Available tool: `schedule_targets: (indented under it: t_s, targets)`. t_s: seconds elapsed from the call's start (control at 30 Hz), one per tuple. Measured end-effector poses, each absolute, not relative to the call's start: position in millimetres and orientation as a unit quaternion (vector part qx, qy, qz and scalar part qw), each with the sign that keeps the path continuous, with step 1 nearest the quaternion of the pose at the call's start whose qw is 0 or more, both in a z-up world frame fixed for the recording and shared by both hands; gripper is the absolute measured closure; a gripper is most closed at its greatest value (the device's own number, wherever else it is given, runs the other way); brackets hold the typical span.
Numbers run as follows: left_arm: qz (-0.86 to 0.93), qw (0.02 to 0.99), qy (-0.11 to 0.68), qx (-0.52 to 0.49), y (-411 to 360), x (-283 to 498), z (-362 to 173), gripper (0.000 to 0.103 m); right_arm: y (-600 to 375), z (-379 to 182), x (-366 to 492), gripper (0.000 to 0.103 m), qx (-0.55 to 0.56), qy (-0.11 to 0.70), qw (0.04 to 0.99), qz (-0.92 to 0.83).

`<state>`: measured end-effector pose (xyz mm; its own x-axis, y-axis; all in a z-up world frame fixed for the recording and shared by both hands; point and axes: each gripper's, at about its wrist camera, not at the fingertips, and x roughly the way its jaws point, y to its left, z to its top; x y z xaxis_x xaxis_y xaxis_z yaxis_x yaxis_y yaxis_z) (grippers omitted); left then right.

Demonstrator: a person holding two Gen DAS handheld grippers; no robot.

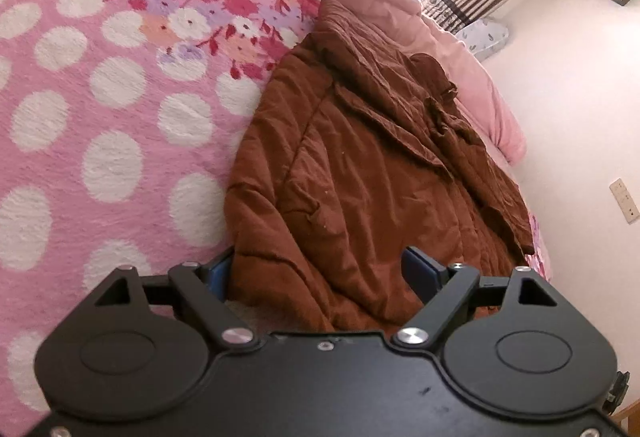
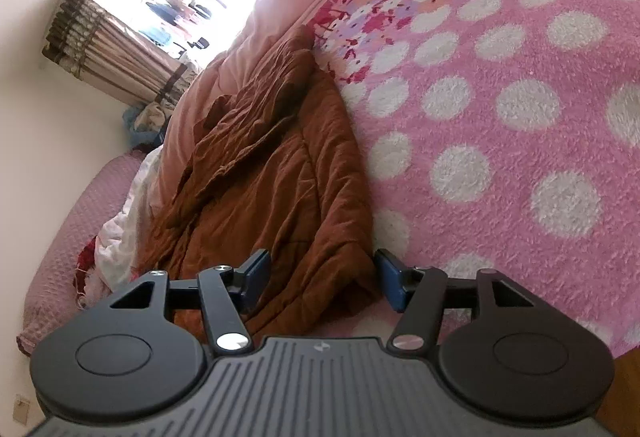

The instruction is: Fold large clothes

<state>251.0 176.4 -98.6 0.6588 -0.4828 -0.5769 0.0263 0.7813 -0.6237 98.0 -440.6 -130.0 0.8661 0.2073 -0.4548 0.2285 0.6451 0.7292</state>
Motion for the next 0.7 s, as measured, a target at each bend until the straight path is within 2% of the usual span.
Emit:
schedule_targets:
  t_s: [0.03,0.1,0.13,0.17,0.23,0.37,0.7]
  targets:
    - [-0.148,0.862,0.387,-0.294,175,252,-98,0.021,-440,-130,98,0.035,0.420,0.259,0.870,-0.006]
    - [-0.145,0.861,0.388,-0.294,175,251,-97,0.023,-439,-130,98,0.048,0.415,0.262,0.871,-0.014]
    - [-0.143,0.862,0.389,-0.292,175,251,-97,0.032,-438,-130,97,0.053,0.410,0.266,0.872,-0.015]
    - [-0.142,0.861,0.393,-0.290,175,251,-97,0.055,-438,-130,98,0.060,0.407,0.272,0.872,-0.016]
    - [-0.142,0.850,0.406,-0.303,178,254,-103,0.082,-436,-130,99,0.069,0.403,0.281,0.871,-0.013]
    - [-0.148,0.836,0.405,-0.338,186,256,-114,0.083,-436,-130,98,0.086,0.412,0.270,0.870,-0.007]
    - [-0.152,0.852,0.376,-0.331,181,247,-95,0.085,-438,-123,93,0.090,0.444,0.234,0.865,0.009]
